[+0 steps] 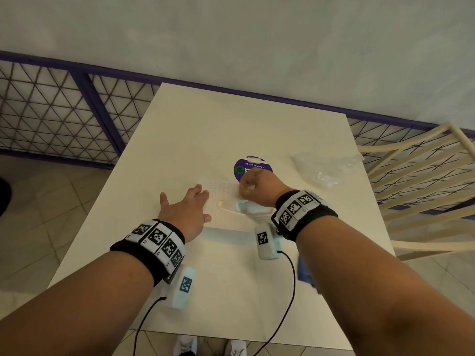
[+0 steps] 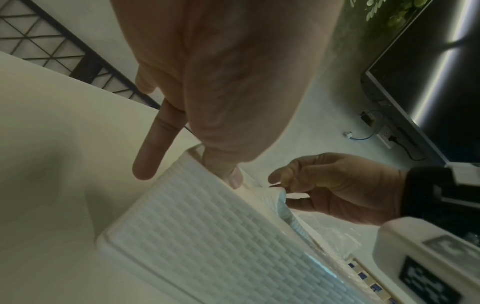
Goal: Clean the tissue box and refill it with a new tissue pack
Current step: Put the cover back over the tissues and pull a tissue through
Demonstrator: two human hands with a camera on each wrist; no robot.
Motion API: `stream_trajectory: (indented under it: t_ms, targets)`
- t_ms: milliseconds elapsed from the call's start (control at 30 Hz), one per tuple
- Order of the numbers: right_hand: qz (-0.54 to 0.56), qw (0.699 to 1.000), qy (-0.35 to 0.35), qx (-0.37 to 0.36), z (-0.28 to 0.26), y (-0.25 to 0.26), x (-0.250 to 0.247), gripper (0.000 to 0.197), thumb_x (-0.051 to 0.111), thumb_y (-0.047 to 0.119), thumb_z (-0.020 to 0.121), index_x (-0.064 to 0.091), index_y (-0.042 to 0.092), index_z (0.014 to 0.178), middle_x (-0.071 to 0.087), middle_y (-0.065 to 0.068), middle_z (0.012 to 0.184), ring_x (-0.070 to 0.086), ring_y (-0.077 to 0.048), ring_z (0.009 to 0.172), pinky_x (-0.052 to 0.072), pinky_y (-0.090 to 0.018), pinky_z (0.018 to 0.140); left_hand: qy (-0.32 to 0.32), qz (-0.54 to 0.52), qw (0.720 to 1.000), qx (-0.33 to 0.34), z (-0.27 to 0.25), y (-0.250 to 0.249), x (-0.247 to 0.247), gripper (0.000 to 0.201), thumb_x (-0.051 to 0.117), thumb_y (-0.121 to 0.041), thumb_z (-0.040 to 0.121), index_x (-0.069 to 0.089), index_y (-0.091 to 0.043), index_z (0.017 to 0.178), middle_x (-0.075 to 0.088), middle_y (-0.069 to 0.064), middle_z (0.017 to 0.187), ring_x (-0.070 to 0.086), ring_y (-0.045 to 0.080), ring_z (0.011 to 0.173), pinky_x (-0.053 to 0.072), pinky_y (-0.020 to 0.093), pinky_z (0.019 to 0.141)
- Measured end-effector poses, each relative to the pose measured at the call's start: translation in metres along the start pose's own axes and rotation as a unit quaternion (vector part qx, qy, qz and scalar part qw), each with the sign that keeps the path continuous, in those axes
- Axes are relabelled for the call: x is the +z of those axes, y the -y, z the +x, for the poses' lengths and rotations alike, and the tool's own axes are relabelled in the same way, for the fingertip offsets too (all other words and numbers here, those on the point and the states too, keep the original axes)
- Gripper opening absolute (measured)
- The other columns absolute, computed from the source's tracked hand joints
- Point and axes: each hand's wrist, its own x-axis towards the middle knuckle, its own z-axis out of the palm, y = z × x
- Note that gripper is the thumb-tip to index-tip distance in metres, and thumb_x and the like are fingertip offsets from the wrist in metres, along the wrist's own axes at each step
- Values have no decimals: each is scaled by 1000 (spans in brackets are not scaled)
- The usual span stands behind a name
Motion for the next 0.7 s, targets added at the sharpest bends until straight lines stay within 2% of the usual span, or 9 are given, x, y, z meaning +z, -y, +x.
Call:
stream_trajectory:
  t_ms: [67,133,233,333,433,500,600,700]
  targets:
    - [-7,999,35,10,-3,-3,-3,21,69,21,78,71,10,95,52,1,128,50,-17,119,38,-26,97,1,-2,1000,-2,-1,-1,0,59,34,-36,100,5,-28,149,-5,-8,158,36,14,135,2,63,112]
    - [-31,998,47,11,-6,-6,3,24,72,28,79,71,12,97,44,4,137,44,-13,124,32,-25,102,0,-5,1000,-3,-1,-1,-1,58,34,-36,100,5,-28,149,-5,-8,158,39,14,133,1,63,113]
    - [-38,999,17,5,-8,-8,15,22,70,28,83,69,8,94,46,0,128,49,-14,110,33,-20,97,3,-3,1000,-3,-1,-1,-1,58,34,-36,100,5,-28,150,-5,-8,158,40,15,133,1,63,113]
    - [-48,999,11,8,-5,-5,17,14,65,19,87,63,7,79,51,-2,106,50,-15,92,42,-26,86,2,2,1000,-2,-1,-1,-2,58,34,-36,100,5,-27,150,-5,-8,158,36,14,135,2,63,113]
    - [-34,999,21,25,-2,1,10,25,59,10,88,53,10,64,56,-5,89,52,-19,83,40,-27,74,6,8,1000,-1,-1,-2,-2,59,34,-36,100,4,-27,150,-5,-7,158,34,13,137,1,63,113]
    - [-17,999,21,35,-2,4,5,23,55,7,89,49,12,67,57,-6,87,52,-20,83,40,-28,74,8,3,1000,0,-2,-1,-3,59,33,-36,100,4,-27,150,-5,-7,158,35,14,136,1,63,113]
    - [19,998,16,50,-3,7,1,9,51,6,89,57,7,82,66,-14,97,58,-26,92,45,-34,80,7,-5,1000,0,-1,0,-3,59,34,-38,100,5,-28,150,-6,-8,158,36,14,135,1,63,113]
    - [50,998,2,44,-4,3,1,11,49,4,87,56,8,80,68,-17,104,62,-29,99,48,-34,82,7,-13,1000,-2,0,-1,-2,59,34,-38,100,4,-28,150,-6,-9,158,38,13,134,1,62,113]
